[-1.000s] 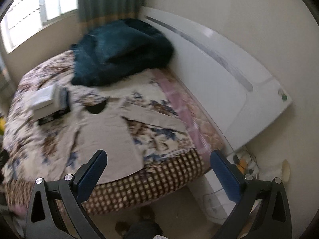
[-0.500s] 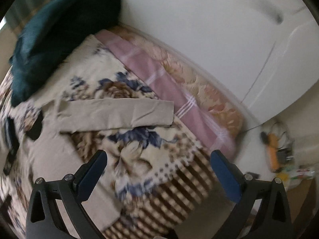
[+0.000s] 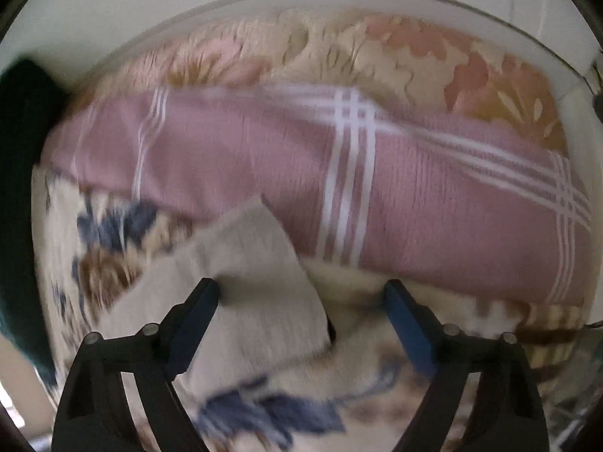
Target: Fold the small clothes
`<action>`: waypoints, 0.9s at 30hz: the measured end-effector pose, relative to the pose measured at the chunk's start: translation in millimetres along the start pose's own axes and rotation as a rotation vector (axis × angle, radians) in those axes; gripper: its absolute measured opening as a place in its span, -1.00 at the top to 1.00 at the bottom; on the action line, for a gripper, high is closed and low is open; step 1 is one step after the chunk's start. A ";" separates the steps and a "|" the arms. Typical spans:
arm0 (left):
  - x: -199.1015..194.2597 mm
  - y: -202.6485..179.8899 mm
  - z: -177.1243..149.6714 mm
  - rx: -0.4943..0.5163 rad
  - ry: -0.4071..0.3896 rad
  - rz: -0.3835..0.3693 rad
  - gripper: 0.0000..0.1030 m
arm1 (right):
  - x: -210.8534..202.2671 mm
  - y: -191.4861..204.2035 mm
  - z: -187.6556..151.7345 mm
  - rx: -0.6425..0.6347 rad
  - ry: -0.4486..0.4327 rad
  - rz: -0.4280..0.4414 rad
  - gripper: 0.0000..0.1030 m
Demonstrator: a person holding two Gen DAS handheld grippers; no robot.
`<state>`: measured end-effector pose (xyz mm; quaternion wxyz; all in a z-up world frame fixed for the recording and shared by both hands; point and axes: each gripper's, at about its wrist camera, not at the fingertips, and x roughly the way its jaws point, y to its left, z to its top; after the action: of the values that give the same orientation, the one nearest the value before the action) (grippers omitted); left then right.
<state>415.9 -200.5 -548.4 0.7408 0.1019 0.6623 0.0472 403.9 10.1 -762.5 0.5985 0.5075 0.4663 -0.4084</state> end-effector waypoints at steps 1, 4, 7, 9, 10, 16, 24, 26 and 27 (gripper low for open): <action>2.6 2.0 1.5 -0.008 -0.001 -0.006 -1.00 | -2.3 5.4 0.0 -0.012 -0.036 0.000 -0.14; -1.8 11.7 4.2 -0.037 -0.007 -0.030 -1.00 | -9.3 33.8 -7.5 -0.120 -0.081 -0.032 0.70; -14.7 32.9 4.2 -0.076 -0.020 -0.047 -1.00 | -24.0 64.6 -21.4 -0.218 -0.114 -0.032 0.90; -26.3 56.0 0.9 -0.115 -0.034 -0.053 -1.00 | -44.6 93.8 -37.1 -0.301 -0.141 0.016 0.94; -30.3 66.4 -0.3 -0.133 -0.040 -0.053 -1.00 | -59.2 114.0 -49.3 -0.355 -0.157 0.046 0.94; -45.9 150.3 -28.5 -0.290 -0.045 -0.012 -1.00 | -145.5 228.9 -165.2 -0.756 -0.194 0.265 0.95; -42.8 256.7 -104.6 -0.551 0.007 0.042 -1.00 | -162.3 278.4 -448.8 -1.501 -0.025 0.419 0.95; -39.3 274.5 -121.4 -0.587 0.018 0.059 -1.00 | -146.1 259.8 -502.1 -1.643 0.036 0.394 0.95; -35.9 289.5 -134.3 -0.609 0.029 0.066 -0.99 | -135.1 245.1 -529.2 -1.726 0.056 0.369 0.95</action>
<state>297.3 86.2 -465.4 0.7259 -0.1043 0.6243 0.2690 532.5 572.3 -602.0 0.8176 -0.0446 0.5374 0.2018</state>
